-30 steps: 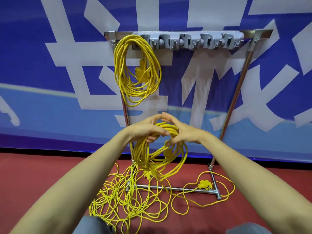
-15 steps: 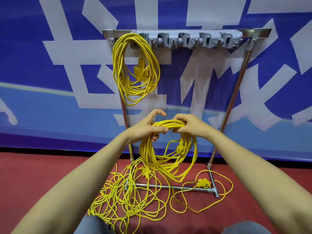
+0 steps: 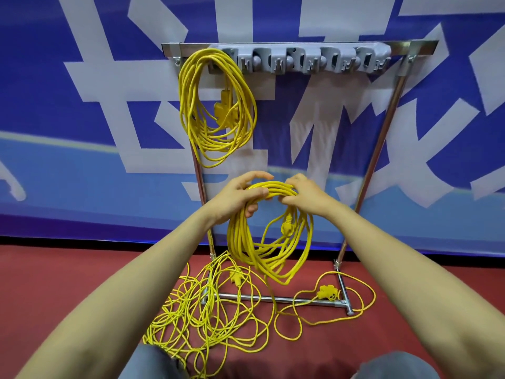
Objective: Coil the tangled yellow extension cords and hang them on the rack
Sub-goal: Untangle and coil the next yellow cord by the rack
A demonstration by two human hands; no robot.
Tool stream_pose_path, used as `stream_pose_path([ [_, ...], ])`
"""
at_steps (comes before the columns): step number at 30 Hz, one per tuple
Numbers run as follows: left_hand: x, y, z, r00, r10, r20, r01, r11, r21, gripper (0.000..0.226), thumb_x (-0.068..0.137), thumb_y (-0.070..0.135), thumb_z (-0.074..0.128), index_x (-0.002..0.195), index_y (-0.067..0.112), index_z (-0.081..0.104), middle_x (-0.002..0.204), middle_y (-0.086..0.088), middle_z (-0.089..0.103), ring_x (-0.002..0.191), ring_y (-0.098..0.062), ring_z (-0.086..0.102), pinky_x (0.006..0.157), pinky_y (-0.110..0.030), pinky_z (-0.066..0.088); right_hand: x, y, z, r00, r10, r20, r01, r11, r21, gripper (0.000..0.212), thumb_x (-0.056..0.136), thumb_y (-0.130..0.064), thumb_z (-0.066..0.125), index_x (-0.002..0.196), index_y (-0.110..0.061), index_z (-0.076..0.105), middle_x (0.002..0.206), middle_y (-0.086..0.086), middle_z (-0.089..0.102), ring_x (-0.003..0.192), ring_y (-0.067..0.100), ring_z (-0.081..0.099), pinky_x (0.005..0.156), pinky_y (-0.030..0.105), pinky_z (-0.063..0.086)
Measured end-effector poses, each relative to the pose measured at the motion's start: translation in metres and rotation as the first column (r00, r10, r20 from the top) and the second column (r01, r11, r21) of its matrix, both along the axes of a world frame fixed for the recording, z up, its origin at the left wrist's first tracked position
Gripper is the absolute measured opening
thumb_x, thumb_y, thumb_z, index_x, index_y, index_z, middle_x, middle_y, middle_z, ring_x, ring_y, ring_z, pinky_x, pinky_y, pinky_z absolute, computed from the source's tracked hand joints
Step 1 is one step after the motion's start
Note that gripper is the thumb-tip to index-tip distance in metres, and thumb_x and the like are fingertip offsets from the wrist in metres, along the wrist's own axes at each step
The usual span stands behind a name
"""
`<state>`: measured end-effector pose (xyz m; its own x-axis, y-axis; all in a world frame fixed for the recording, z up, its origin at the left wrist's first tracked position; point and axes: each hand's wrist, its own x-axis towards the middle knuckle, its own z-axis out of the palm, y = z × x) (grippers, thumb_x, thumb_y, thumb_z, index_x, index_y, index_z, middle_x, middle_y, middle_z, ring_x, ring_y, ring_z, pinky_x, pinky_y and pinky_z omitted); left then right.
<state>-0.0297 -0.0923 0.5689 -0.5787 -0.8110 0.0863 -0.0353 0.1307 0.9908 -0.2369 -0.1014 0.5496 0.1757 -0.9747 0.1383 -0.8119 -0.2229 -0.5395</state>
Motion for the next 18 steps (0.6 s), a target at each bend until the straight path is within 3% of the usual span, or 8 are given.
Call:
stream_pose_path([
  [4, 0.005, -0.001, 0.003, 0.988, -0.144, 0.063, 0.136, 0.984, 0.112, 0.037, 0.099, 0.008, 0.051, 0.133, 0.023, 0.049, 0.085, -0.012, 0.062, 0.052, -0.015, 0.042, 0.047, -0.024, 0.043, -0.009, 0.002, -0.010, 0.994, 0.055, 0.097, -0.065, 0.992, 0.109, 0.016, 0.079, -0.020, 0.068, 0.080, -0.014, 0.053, 0.074, 0.004, 0.063, 0.074, 0.022, 0.063, 0.076, 0.040, 0.051],
  [8, 0.001, -0.001, 0.000, 0.980, -0.189, 0.060, 0.182, 0.977, 0.109, 0.031, 0.099, 0.005, 0.048, 0.125, 0.020, 0.055, 0.084, -0.008, 0.057, 0.055, -0.013, 0.044, 0.053, -0.023, 0.044, -0.009, 0.000, -0.018, 0.979, 0.031, 0.202, -0.047, 0.996, 0.074, 0.022, 0.076, -0.030, 0.071, 0.076, -0.026, 0.050, 0.070, -0.003, 0.058, 0.066, 0.012, 0.056, 0.070, 0.038, 0.048],
  [10, -0.006, -0.002, -0.002, 0.992, -0.116, 0.049, 0.113, 0.991, 0.072, 0.027, 0.100, 0.006, 0.048, 0.124, 0.016, 0.054, 0.083, -0.006, 0.054, 0.053, -0.010, 0.043, 0.052, -0.021, 0.042, -0.008, 0.001, -0.022, 0.967, -0.001, 0.254, -0.016, 0.998, 0.067, 0.026, 0.075, -0.031, 0.076, 0.088, -0.031, 0.054, 0.082, -0.004, 0.058, 0.077, 0.011, 0.056, 0.077, 0.034, 0.046],
  [13, -0.013, -0.006, -0.002, 1.000, -0.013, -0.009, 0.013, 0.998, 0.067, 0.026, 0.100, 0.006, 0.046, 0.125, 0.012, 0.051, 0.081, -0.005, 0.053, 0.050, -0.008, 0.040, 0.047, -0.019, 0.038, -0.010, 0.012, -0.033, 0.977, -0.063, 0.205, 0.060, 0.998, 0.021, 0.073, 0.072, -0.031, 0.081, 0.132, -0.016, 0.042, 0.121, 0.000, 0.043, 0.116, 0.012, 0.040, 0.102, 0.031, 0.033],
  [15, -0.013, -0.010, -0.001, 0.998, 0.045, -0.040, -0.042, 0.997, 0.063, 0.027, 0.101, 0.008, 0.046, 0.127, 0.010, 0.050, 0.082, -0.006, 0.053, 0.050, -0.007, 0.040, 0.046, -0.018, 0.036, -0.012, 0.021, -0.047, 0.973, -0.098, 0.209, 0.117, 0.990, -0.079, 0.061, 0.078, -0.026, 0.076, 0.126, -0.007, 0.045, 0.121, 0.007, 0.046, 0.119, 0.020, 0.043, 0.100, 0.028, 0.034],
  [18, -0.015, -0.014, -0.002, 0.994, 0.103, -0.036, -0.103, 0.995, 0.004, 0.028, 0.101, 0.009, 0.047, 0.128, 0.010, 0.050, 0.082, -0.005, 0.053, 0.052, -0.007, 0.040, 0.047, -0.018, 0.036, -0.004, 0.034, -0.065, 0.941, -0.186, 0.283, 0.227, 0.967, -0.119, 0.029, 0.087, -0.016, 0.065, 0.108, -0.005, 0.048, 0.105, 0.007, 0.049, 0.101, 0.028, 0.053, 0.088, 0.036, 0.045],
])
